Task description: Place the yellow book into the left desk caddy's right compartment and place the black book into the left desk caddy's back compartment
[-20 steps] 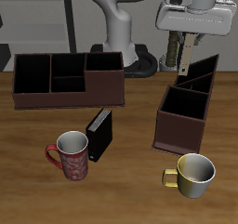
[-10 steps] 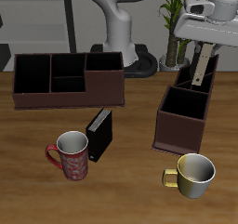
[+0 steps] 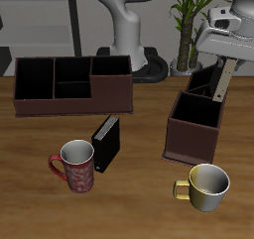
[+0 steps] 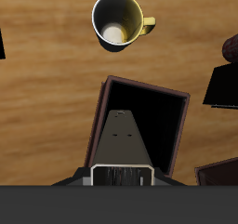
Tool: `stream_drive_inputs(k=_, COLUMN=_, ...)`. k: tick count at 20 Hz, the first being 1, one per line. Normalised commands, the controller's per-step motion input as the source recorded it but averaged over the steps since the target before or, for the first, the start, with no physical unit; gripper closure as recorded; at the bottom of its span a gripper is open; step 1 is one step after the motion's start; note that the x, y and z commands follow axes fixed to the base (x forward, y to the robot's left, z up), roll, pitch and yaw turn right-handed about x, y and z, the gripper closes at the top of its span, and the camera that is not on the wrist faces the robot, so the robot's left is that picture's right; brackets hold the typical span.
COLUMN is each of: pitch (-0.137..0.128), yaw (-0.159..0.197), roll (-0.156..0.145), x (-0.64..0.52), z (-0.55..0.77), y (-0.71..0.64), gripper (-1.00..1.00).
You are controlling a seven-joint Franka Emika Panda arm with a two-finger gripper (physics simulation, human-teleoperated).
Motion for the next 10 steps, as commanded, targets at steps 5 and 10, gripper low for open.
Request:
stream_drive_inputs(k=5, pitch=0.014, yaw=-0.043, roll=-0.033, x=0.29, z=-0.09, y=-0.20, gripper=1.00)
stream_drive_inputs(k=10, pitch=0.012, yaw=0.005, roll=-0.011, x=0.20, z=-0.15, y=-0.10, gripper=1.00)
